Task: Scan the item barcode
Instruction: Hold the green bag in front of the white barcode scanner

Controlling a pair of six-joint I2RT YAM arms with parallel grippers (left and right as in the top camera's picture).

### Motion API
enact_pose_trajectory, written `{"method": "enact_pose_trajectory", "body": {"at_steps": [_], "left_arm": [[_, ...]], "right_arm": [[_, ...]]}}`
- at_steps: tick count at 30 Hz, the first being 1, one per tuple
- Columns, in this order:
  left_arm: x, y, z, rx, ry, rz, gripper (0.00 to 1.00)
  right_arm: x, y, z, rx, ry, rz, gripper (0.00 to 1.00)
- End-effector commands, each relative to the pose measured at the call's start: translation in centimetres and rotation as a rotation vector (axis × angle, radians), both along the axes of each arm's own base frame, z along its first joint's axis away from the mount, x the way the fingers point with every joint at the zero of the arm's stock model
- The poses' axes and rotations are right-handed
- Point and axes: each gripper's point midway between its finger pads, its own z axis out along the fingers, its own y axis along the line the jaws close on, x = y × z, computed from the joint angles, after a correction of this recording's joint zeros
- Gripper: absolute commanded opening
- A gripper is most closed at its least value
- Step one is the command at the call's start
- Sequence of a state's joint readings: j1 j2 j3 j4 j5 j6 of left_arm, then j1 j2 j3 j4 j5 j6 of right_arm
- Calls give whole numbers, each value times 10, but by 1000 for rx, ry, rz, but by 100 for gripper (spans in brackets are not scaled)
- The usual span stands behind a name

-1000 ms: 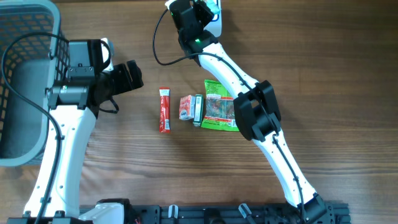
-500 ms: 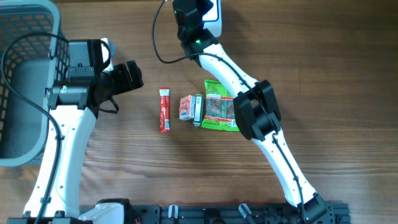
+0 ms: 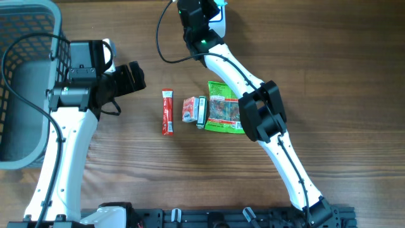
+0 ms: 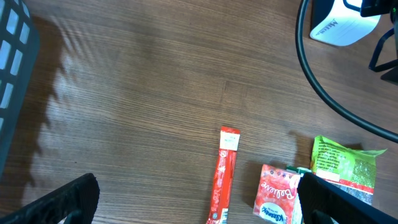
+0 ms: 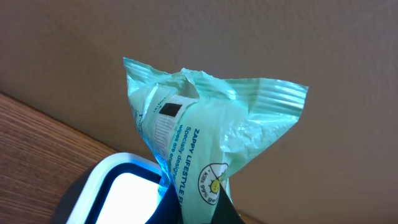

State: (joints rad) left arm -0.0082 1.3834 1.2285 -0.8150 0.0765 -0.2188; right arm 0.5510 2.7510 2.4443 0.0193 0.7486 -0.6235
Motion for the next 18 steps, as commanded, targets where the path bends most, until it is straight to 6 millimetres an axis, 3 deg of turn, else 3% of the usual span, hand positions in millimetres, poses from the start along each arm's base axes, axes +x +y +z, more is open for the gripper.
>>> {"method": "enact_pose_trajectory", "body": {"at_steps": [1, 9, 14, 16, 17, 18], "left_arm": [[0, -2, -3, -2, 7, -17, 100], [0, -2, -3, -2, 7, -17, 100], [0, -2, -3, -3, 7, -18, 100], [0, -2, -3, -2, 7, -17, 100], [0, -2, -3, -2, 7, -17, 100], [0, -2, -3, -3, 7, -18, 100]], "right_arm": [[-1, -4, -26, 62, 6, -52, 4], [-4, -10, -30, 118, 3, -101, 4], [-5, -22, 25, 125, -126, -168, 4], [-7, -22, 53, 118, -144, -151, 4], [-10, -22, 81, 105, -150, -128, 4], [-13, -21, 94, 98, -137, -108, 4]]}}
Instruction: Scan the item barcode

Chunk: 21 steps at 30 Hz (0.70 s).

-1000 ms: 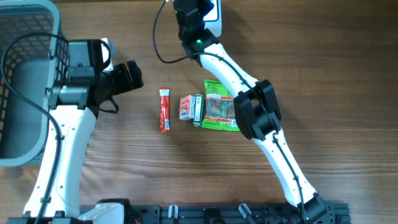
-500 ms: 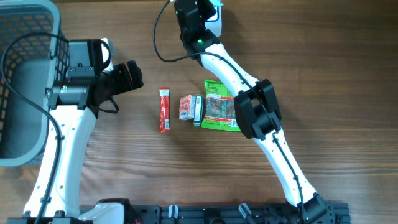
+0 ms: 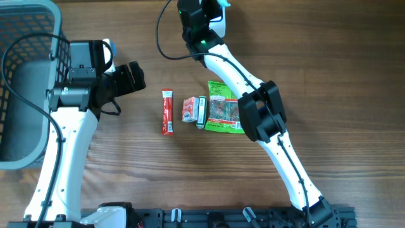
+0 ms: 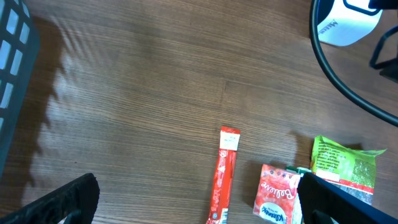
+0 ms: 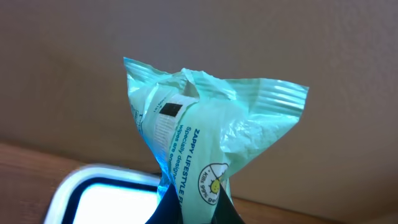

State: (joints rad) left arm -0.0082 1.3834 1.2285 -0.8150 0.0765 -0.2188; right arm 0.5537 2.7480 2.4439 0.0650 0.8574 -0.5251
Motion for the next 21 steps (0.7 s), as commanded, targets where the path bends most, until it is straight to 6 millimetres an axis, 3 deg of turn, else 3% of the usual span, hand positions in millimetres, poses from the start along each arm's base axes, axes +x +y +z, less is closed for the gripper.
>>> {"method": "enact_pose_trajectory", "body": {"at_steps": [1, 7, 10, 13, 16, 21], "left_arm": [[0, -2, -3, -2, 7, -17, 100], [0, -2, -3, -2, 7, -17, 100], [0, -2, -3, -2, 7, -17, 100], [0, -2, -3, -2, 7, -17, 100], [0, -2, -3, -2, 7, -17, 100], [0, -2, -3, -2, 7, -17, 100]], "right_arm": [[-18, -7, 102, -8, -26, 40, 4], [-75, -40, 160, 131, 114, 13, 4], [-109, -52, 162, 214, 286, 92, 4], [-151, -71, 149, 340, 522, 166, 4], [-187, -104, 121, 418, 769, 169, 4], [-215, -171, 69, 530, 1035, 19, 4]]}}
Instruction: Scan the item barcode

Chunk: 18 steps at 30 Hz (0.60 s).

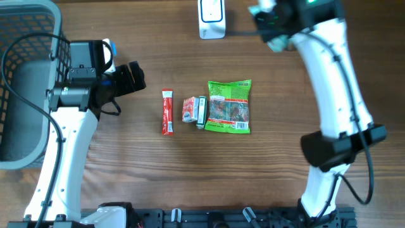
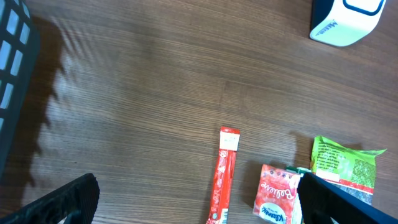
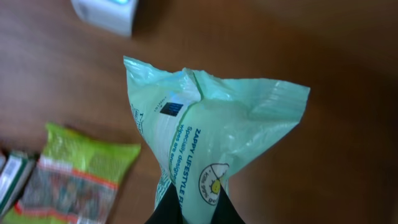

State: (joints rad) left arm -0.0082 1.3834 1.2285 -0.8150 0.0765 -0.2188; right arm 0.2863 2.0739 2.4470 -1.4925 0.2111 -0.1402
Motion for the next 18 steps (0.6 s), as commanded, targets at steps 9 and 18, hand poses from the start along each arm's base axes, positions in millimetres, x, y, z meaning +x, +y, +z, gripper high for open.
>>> {"method": "enact_pose_trajectory", "body": {"at_steps": [9, 18], "left_arm": [[0, -2, -3, -2, 7, -17, 100], [0, -2, -3, -3, 7, -18, 100]], "right_arm": [[-41, -109, -166, 182, 491, -312, 4], [-71, -135, -232, 170, 581, -382, 93]]}}
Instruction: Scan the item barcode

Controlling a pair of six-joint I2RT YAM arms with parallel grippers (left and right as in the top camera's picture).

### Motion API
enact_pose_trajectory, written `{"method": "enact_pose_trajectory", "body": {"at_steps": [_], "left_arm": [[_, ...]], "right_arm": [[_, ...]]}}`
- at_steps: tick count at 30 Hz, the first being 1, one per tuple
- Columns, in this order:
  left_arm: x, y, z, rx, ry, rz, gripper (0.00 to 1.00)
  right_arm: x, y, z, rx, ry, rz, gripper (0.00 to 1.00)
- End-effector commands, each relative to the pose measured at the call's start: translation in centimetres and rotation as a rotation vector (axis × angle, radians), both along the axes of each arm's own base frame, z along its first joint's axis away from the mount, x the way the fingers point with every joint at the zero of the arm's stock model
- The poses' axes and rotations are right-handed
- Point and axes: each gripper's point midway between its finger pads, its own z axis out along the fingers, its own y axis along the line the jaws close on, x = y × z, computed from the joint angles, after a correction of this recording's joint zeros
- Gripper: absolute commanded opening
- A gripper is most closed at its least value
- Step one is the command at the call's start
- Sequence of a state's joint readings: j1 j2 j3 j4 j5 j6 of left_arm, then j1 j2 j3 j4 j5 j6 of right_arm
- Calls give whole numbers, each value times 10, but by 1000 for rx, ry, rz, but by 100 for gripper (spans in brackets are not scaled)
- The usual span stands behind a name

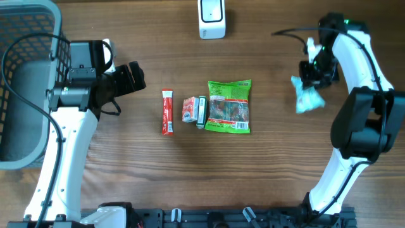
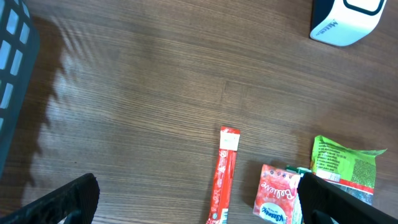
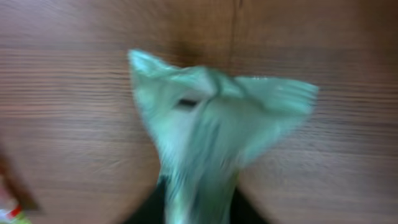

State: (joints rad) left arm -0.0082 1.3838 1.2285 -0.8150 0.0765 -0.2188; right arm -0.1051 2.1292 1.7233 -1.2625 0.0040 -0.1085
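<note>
My right gripper [image 1: 311, 79] is shut on a pale green wipes packet [image 1: 308, 97] over the right side of the table; the same packet [image 3: 211, 124] fills the blurred right wrist view above bare wood. The white barcode scanner [image 1: 211, 19] stands at the back centre, and its corner [image 2: 345, 22] shows at the top right of the left wrist view. My left gripper [image 2: 199, 205] hangs open, high over the table's left part, nothing between its fingers [image 2: 62, 202].
A red stick sachet [image 1: 167, 111], a red tissue pack [image 1: 189, 109], a small green-edged box [image 1: 201, 112] and a green snack bag [image 1: 228, 106] lie in a row mid-table. A grey basket [image 1: 25, 82] stands at the far left.
My right gripper has carried the green packet from the back right, near the scanner, forward and further right over bare wood. The left arm has not moved.
My right gripper held the green packet up against the lit scanner at the back centre, and still did shortly after. Then it was away to the scanner's right with the packet, and now holds it over the table's right side. The left arm stayed put throughout.
</note>
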Motion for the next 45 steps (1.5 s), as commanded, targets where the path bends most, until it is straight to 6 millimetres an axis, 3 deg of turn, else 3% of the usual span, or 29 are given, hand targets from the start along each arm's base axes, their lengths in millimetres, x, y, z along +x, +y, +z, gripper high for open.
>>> {"method": "enact_pose_trajectory", "body": {"at_steps": [1, 3, 8, 11, 16, 17, 22, 26, 31, 35, 45], "left_arm": [[0, -2, -3, -2, 6, -17, 100], [0, -2, -3, -2, 6, -17, 100], [0, -2, -3, -2, 6, -17, 100], [0, -2, -3, -2, 6, -17, 100], [0, -2, -3, -2, 6, -17, 100], [0, -2, -3, -2, 6, -17, 100], [0, -2, -3, -2, 6, -17, 100], [0, -2, -3, -3, 6, -18, 100], [0, -2, -3, -3, 6, -18, 100], [0, -2, -3, -2, 6, -17, 100], [0, -2, -3, -2, 6, -17, 100]], "right_arm": [[-1, 0, -11, 1, 8, -9, 93], [4, -1, -1, -10, -13, -16, 93], [19, 11, 55, 27, -94, -85, 92], [20, 42, 89, 121, -146, -54, 91], [16, 104, 112, 298, -183, 20, 88], [15, 119, 114, 340, -179, 42, 81], [6, 189, 103, 408, -157, 89, 69], [0, 241, 91, 410, -181, 141, 49], [-10, 284, 61, 295, -233, 103, 21], [-26, 316, 48, 312, -242, 166, 32], [-45, 351, 23, 299, -286, 123, 33]]}}
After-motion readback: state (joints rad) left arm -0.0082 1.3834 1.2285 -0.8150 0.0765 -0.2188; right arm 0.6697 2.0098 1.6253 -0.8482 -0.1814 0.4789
